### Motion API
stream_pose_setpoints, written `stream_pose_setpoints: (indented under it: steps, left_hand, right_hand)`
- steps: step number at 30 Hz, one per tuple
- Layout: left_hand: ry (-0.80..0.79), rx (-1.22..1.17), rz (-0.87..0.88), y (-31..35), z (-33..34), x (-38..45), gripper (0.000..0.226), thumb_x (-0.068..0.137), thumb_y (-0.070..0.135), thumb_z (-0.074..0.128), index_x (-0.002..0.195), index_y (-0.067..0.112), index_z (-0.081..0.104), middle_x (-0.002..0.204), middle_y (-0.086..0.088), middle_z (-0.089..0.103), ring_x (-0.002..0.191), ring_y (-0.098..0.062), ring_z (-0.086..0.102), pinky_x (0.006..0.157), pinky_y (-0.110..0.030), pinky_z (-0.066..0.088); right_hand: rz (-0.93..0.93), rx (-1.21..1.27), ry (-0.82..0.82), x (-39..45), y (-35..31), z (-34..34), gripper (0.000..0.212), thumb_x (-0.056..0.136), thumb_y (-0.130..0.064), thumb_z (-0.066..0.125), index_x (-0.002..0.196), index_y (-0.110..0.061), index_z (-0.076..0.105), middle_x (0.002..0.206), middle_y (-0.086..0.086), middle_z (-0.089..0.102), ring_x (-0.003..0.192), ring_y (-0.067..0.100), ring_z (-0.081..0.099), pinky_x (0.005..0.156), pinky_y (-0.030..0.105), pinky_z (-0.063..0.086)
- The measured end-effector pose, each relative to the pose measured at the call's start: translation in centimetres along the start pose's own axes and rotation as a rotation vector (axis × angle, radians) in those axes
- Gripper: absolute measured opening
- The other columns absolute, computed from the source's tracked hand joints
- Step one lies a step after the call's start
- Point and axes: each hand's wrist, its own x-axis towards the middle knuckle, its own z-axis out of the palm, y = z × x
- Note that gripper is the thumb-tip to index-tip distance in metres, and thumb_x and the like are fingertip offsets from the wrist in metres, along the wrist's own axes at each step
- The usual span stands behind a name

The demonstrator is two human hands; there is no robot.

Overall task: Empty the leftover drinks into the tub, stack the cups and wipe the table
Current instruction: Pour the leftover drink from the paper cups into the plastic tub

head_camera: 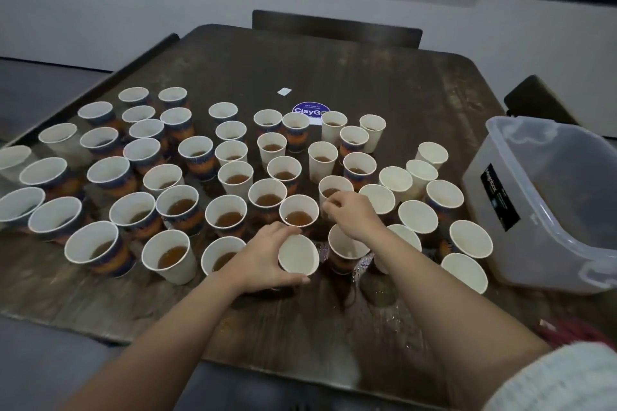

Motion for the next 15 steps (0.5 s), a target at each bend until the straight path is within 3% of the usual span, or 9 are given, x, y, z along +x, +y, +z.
stream_pose_setpoints:
  steps: [2,5,10,15]
  left_hand:
    - [-0.058,0.024,-0.013,0.1,-0.1,0.0,0.088,0.070,0.049,0.080,0.142,0.024,0.036,0.133,0.010,0.037,0.125,-0.009,0.037,0.107,-0.029,0.035]
    - [-0.093,0.068,-0.019,0.1,-0.4,0.1,0.092,0.072,0.046,0.080,0.146,0.022,0.031,0.139,0.005,0.036,0.127,-0.013,0.041,0.104,-0.027,0.037]
    - [-0.034,0.310,0.024,-0.3,-1.0,-0.1,0.099,0.069,0.068,0.069,0.148,0.025,0.028,0.144,0.005,0.038,0.129,-0.015,0.035,0.109,-0.033,0.027]
    - [0.062,0.179,-0.005,-0.7,-1.6,-0.2,0.109,0.054,0.087,0.048,0.143,0.025,0.035,0.137,0.007,0.044,0.124,-0.014,0.039,0.104,-0.033,0.032]
  right_hand:
    - [0.016,-0.124,-0.044,0.6,-0.2,0.7,0.027,0.100,-0.030,0.047,0.089,-0.011,0.064,0.097,0.010,0.065,0.090,0.027,0.059,0.071,0.031,0.041]
    - [0.035,-0.265,-0.072,1.3,-1.1,1.8,0.032,0.102,-0.037,0.043,0.101,-0.012,0.063,0.099,0.009,0.065,0.095,0.027,0.063,0.073,0.035,0.048]
    - [0.128,-0.379,-0.035,1.7,-2.3,2.8,0.024,0.103,-0.029,0.046,0.110,-0.013,0.063,0.105,0.007,0.067,0.097,0.024,0.065,0.082,0.035,0.055]
    - [0.174,-0.401,-0.016,1.8,-2.8,2.9,0.022,0.097,-0.009,0.053,0.117,-0.010,0.062,0.112,0.010,0.066,0.101,0.026,0.065,0.086,0.035,0.055]
